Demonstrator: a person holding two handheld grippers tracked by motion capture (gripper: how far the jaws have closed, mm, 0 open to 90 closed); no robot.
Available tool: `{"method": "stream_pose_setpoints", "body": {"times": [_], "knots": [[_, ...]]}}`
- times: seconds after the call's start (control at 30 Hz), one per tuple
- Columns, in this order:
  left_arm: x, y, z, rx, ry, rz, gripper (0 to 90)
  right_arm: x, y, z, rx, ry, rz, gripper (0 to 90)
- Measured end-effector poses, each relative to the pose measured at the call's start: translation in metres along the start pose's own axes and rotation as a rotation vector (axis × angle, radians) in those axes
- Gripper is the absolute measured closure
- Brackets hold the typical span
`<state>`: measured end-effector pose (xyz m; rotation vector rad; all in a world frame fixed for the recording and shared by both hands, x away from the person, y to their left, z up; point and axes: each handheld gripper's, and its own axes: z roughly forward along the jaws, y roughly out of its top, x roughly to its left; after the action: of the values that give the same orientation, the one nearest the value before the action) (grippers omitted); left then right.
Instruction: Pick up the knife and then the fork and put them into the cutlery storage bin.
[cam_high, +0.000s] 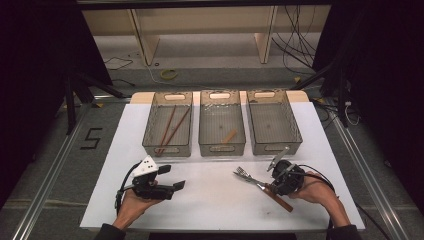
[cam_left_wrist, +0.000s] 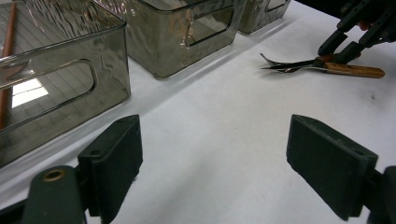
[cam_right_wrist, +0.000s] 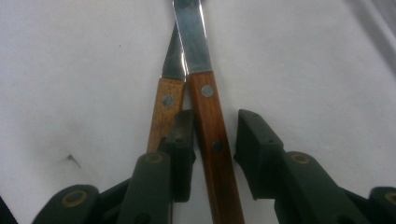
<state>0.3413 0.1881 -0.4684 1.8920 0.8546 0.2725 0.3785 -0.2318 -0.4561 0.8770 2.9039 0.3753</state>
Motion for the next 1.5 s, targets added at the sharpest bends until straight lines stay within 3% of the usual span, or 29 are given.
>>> {"method": "stream_pose_setpoints", "body": {"times": [0.2, 0.4, 0.67, 0.87, 1.1, 1.5], "knots": [[0.000, 0.000, 0.001, 0.007, -0.002, 0.005, 17.9, 0.002, 0.002, 0.000, 0.011, 0.001, -0.022, 72.8], [0.000, 0.000, 0.001, 0.007, -0.004, 0.003, 18.1, 0.004, 0.002, 0.000, 0.008, -0.012, -0.105, 76.8], [0.001, -0.001, 0.001, 0.008, -0.003, 0.004, 18.3, 0.006, 0.001, -0.003, 0.000, -0.031, -0.159, 77.3], [0.002, -0.001, 0.000, 0.000, 0.003, 0.001, 18.4, 0.005, -0.001, -0.011, -0.047, -0.033, -0.126, 77.4], [0.003, 0.000, -0.002, -0.030, 0.003, -0.002, 18.6, 0.000, -0.003, -0.031, -0.189, -0.014, -0.050, 77.4], [0.005, 0.000, -0.008, -0.086, 0.015, -0.023, 18.5, -0.011, 0.001, -0.049, -0.307, -0.017, 0.056, 77.5]]}}
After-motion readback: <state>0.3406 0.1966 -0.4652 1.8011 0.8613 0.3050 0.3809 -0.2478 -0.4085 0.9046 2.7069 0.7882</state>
